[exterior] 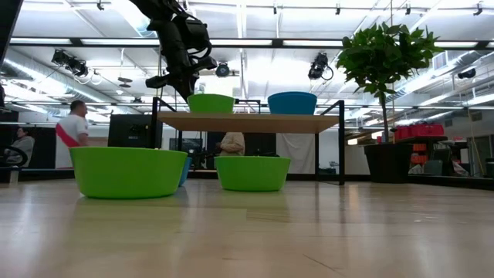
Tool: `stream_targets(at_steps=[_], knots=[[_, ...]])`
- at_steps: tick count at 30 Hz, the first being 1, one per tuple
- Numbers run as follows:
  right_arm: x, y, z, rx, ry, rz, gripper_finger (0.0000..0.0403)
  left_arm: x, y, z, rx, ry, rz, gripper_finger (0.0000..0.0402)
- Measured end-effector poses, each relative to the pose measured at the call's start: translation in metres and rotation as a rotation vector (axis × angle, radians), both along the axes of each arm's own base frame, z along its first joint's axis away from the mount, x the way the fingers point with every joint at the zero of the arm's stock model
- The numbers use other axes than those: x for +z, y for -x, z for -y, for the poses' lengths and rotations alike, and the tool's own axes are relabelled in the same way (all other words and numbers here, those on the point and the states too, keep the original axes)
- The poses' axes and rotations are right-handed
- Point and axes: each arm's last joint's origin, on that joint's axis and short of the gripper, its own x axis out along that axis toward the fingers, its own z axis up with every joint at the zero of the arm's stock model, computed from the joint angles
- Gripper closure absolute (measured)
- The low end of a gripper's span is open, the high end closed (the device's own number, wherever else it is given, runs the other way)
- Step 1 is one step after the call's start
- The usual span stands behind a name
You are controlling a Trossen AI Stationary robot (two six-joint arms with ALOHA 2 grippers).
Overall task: Pick & Place Mini bowls
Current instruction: Put the right green bowl on the shelf
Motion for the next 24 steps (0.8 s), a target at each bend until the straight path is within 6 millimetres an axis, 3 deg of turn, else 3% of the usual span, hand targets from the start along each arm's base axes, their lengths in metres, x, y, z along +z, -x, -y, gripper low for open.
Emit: stream_targets(at_steps=[15, 24], knots=[[0.0000, -0.0001, 0.0000, 0.000, -0.002, 0.000, 0.0395, 0.0001, -0.0002, -0.0001, -0.001, 0.001, 0.004, 0.0382], [0.0000, 0.0000, 0.0000, 0.000, -0.002, 0.000, 0.0395, 0.0008, -0.0018, -0.0004, -0.009, 0.012, 0.036, 0.0334]])
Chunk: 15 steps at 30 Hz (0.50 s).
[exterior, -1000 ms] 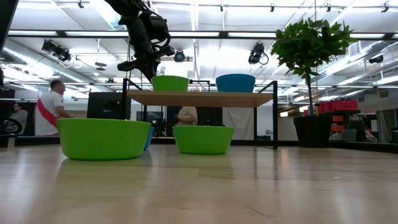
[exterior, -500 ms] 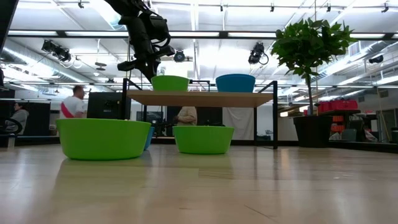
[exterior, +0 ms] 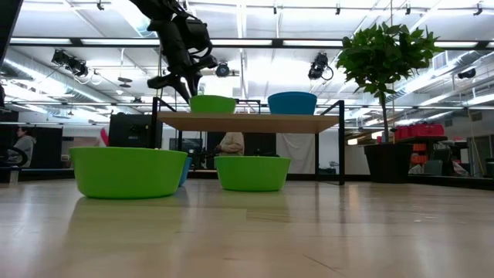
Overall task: Pick & Place Mini bowls
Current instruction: Put the right green bowl on the shelf
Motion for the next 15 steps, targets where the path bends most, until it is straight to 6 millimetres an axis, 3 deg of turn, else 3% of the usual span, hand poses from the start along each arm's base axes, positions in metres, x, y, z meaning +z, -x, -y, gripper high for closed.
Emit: stream_targets(at_steps=[15], knots=[[0.0000, 0.0000, 0.0000, 0.000, 0.000, 0.000, 0.0395, 0.0018, 0.0005, 0.0003, -0.046, 0.018, 0.018, 0.0324]])
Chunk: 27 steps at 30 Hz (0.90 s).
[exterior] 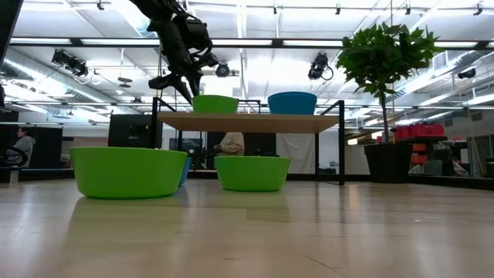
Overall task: Pick & Place Mini bowls
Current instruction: Put the right green bowl on the shelf, then stack the blue bowl on the blue bowl on the shelf
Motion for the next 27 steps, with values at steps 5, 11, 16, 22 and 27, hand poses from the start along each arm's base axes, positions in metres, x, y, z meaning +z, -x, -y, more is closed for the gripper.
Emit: stream_targets(at_steps=[5, 11, 16, 22, 27], knots=[[0.000, 0.000, 0.000, 0.000, 0.000, 0.000, 0.0395, 0.021, 0.002, -0.002, -0.020, -0.075, -0.001, 0.0326], [0.000, 0.000, 0.000, -0.007, -0.018, 0.004, 0.0395, 0.060, 0.006, 0.000, -0.036, -0.180, 0.007, 0.0332], [0.000, 0.000, 0.000, -0.008, -0.018, 0.004, 0.0395, 0.090, 0.010, 0.006, -0.044, -0.238, 0.056, 0.0332], [0.000, 0.000, 0.000, -0.009, -0.021, 0.005, 0.0395, 0.111, 0.003, 0.022, -0.126, -0.295, 0.091, 0.0333], [0.000, 0.000, 0.000, -0.010, -0.025, 0.006, 0.0395, 0.115, -0.012, 0.045, -0.259, -0.315, 0.107, 0.0333]])
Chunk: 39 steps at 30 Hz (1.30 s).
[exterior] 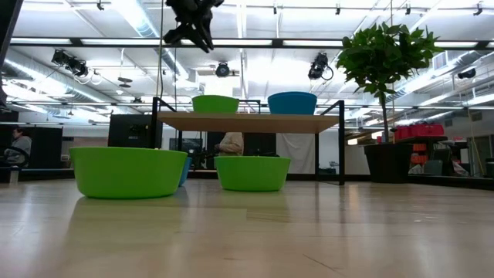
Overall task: Pick & Place Mini bowls
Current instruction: Stack the blue bowl on the blue bowl on the shelf
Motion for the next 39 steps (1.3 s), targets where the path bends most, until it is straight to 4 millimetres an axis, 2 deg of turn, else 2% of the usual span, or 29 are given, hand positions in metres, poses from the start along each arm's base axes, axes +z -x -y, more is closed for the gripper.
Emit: stream_targets(at_steps=[9, 16, 26, 39], knots=[[0.000, 0.000, 0.000, 0.000, 0.000, 0.000, 0.0395, 0.001, -0.030, 0.054, -0.213, -0.018, -0.005, 0.0333], [0.000, 0.000, 0.000, -0.009, -0.023, 0.005, 0.0395, -0.001, -0.044, 0.097, -0.357, -0.007, -0.031, 0.0333], [0.000, 0.000, 0.000, -0.009, -0.023, 0.005, 0.0395, -0.010, -0.042, 0.159, -0.541, 0.054, -0.192, 0.0333], [0.000, 0.000, 0.000, -0.009, -0.023, 0.005, 0.0395, -0.012, -0.038, 0.223, -0.741, 0.045, -0.233, 0.0333]])
